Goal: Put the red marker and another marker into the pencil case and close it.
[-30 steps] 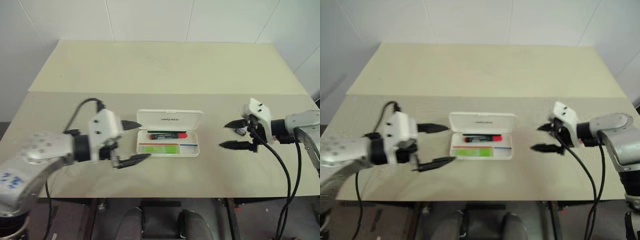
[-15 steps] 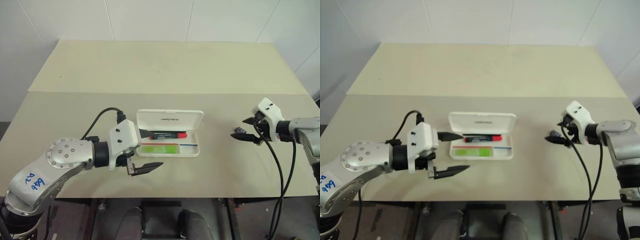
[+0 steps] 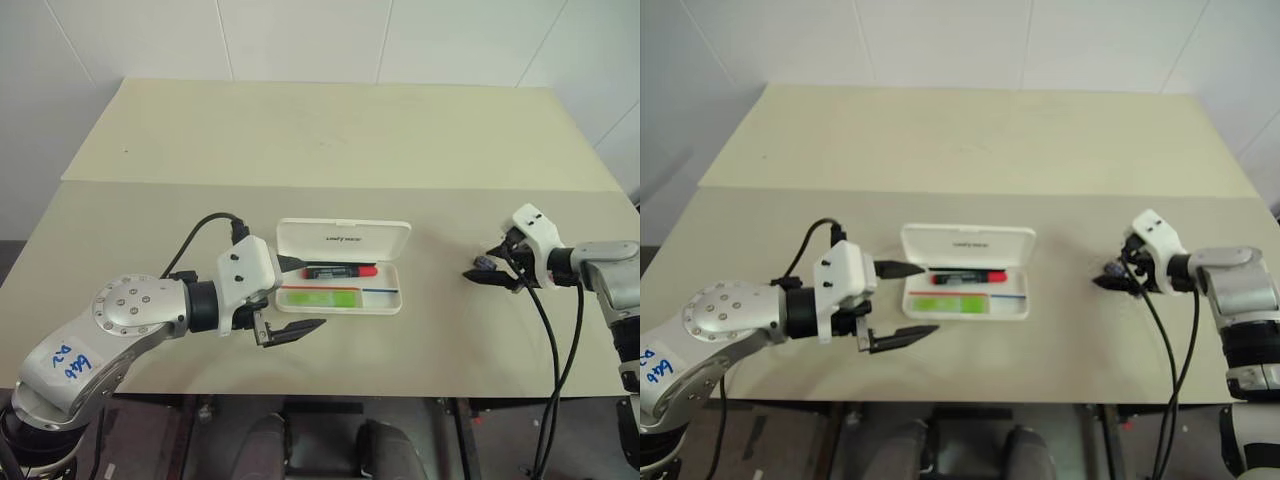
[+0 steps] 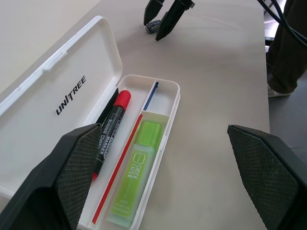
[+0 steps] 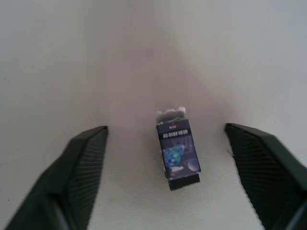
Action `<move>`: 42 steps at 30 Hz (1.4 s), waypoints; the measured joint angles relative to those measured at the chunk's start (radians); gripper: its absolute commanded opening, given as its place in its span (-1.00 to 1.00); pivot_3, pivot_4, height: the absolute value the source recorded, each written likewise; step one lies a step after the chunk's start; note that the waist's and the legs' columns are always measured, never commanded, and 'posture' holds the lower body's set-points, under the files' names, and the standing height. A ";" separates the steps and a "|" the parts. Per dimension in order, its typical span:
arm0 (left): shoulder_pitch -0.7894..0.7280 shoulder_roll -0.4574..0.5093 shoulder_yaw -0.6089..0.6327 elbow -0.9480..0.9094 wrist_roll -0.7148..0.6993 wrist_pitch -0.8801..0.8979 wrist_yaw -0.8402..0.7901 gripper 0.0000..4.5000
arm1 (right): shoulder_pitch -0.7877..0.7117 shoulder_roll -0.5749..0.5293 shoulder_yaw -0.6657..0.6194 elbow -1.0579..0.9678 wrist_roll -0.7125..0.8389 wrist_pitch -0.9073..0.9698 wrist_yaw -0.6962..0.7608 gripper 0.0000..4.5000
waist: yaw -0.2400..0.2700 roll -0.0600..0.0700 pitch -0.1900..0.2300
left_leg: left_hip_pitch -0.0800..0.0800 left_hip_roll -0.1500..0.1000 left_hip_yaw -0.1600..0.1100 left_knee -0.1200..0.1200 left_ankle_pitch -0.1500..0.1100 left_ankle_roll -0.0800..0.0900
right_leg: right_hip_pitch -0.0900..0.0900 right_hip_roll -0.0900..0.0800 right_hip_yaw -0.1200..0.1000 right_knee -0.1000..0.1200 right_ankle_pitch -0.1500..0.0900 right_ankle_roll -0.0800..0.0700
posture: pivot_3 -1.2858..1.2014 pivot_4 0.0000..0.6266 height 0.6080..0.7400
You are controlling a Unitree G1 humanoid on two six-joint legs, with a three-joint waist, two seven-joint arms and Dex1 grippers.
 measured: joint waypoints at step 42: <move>0.037 0.034 0.026 0.004 0.022 0.035 -0.020 1.00 | 0.010 0.072 0.226 -0.653 0.196 0.146 0.166 -0.84 | 0.002 0.001 0.000 | -0.001 0.001 -0.001 -0.001 -0.002 0.000 | 0.000 0.001 -0.001 -0.001 0.001 0.000 | 0.03 -0.52 1.00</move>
